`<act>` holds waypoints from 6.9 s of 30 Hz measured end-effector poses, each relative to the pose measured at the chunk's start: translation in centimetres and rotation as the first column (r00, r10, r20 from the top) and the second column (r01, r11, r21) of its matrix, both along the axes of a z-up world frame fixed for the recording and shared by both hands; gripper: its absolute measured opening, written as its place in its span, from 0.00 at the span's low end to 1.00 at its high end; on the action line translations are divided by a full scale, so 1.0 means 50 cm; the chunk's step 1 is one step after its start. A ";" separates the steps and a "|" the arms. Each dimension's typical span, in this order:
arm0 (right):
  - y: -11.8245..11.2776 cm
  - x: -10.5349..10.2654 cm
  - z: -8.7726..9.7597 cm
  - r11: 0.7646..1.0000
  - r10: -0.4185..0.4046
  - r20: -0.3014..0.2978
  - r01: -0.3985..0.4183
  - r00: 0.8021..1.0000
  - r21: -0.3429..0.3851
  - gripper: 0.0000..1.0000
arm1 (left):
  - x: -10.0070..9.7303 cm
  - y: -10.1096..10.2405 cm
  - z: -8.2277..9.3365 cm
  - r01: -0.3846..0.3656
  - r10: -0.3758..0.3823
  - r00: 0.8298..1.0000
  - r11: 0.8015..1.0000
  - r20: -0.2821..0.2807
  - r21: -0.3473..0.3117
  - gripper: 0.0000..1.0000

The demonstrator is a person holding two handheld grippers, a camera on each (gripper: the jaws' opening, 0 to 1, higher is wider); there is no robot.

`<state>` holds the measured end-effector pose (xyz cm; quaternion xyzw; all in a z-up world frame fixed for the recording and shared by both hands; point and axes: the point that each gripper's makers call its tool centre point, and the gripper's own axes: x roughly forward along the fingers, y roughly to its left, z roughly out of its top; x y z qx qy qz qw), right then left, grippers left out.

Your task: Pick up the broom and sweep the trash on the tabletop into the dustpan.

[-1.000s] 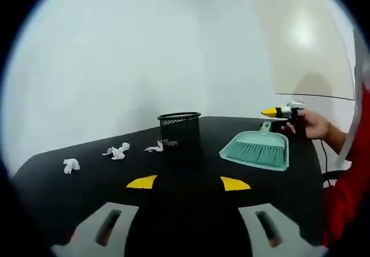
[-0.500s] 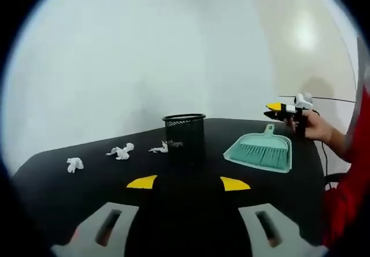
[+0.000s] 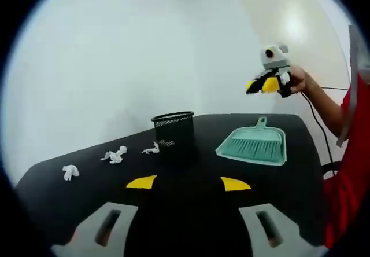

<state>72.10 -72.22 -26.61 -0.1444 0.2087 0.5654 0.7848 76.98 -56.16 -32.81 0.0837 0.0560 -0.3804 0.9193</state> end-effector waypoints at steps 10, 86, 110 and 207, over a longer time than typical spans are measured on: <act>0.026 0.008 -0.147 0.857 0.177 -0.065 -0.187 0.982 -0.480 0.22 | -0.012 -0.010 0.001 0.036 -0.036 0.999 0.999 0.028 0.031 0.39; 0.092 -0.017 -0.024 0.963 -0.009 0.033 0.000 0.999 0.268 0.04 | -0.084 -0.196 -0.061 0.141 -0.129 0.968 0.989 -0.216 0.041 0.11; -0.035 -0.044 0.106 0.837 -0.210 0.225 0.056 0.952 0.545 0.25 | -0.055 -0.057 0.035 -0.033 0.006 0.995 0.963 -0.103 -0.268 0.26; -0.395 0.140 0.012 0.178 -0.479 -0.434 0.569 0.763 0.803 0.21 | -0.033 0.061 0.289 -0.297 0.282 0.886 0.955 0.367 -0.017 0.04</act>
